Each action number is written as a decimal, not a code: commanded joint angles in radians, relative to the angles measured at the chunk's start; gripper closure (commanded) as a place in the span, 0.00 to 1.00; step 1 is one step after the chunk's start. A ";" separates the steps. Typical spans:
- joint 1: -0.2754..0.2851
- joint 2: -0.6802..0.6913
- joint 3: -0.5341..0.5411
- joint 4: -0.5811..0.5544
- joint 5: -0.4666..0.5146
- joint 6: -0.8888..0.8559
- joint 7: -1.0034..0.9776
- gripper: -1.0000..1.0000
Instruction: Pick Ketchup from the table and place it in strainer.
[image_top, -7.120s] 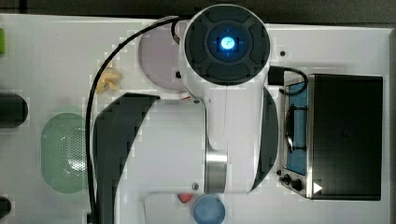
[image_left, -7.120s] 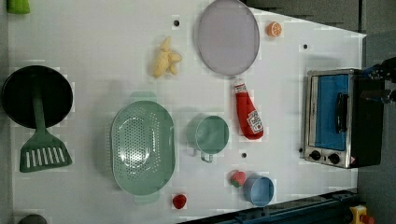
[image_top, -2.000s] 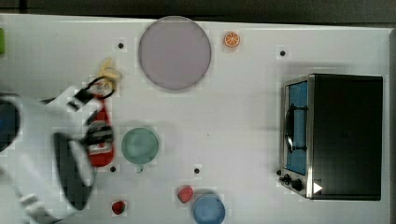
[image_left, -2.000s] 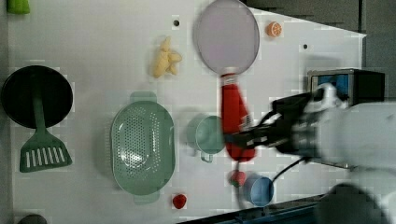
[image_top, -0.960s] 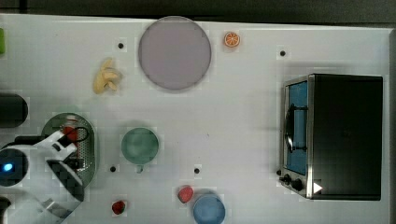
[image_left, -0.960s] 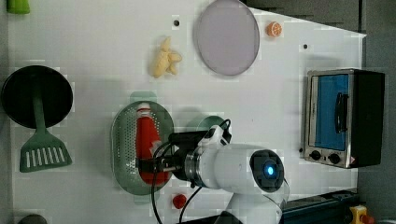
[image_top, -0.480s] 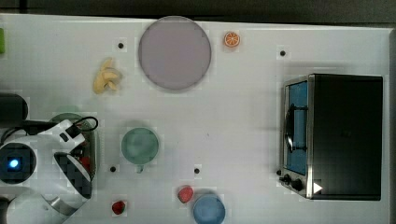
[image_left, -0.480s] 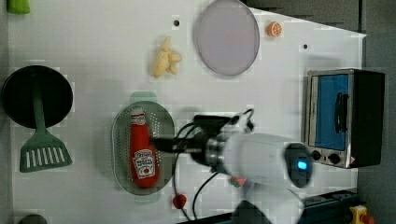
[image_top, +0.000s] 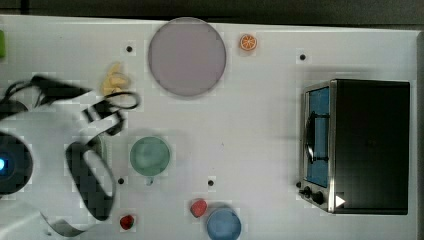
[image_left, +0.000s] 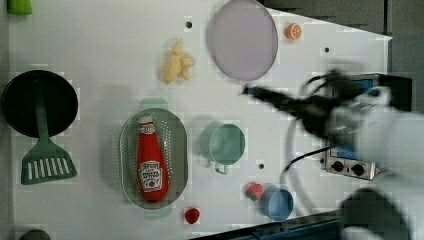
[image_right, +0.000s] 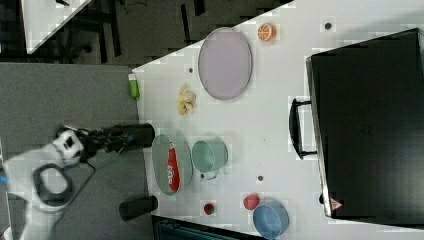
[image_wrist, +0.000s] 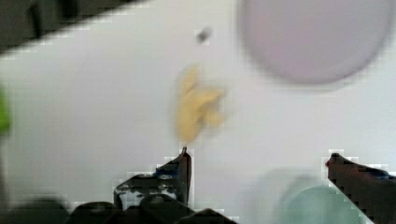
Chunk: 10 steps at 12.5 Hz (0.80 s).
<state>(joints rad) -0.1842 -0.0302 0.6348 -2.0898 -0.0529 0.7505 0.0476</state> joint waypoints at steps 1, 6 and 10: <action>-0.107 -0.032 -0.153 0.084 -0.001 -0.210 0.002 0.00; -0.108 -0.054 -0.345 0.253 0.031 -0.500 -0.094 0.00; -0.108 -0.054 -0.405 0.298 0.049 -0.613 -0.072 0.00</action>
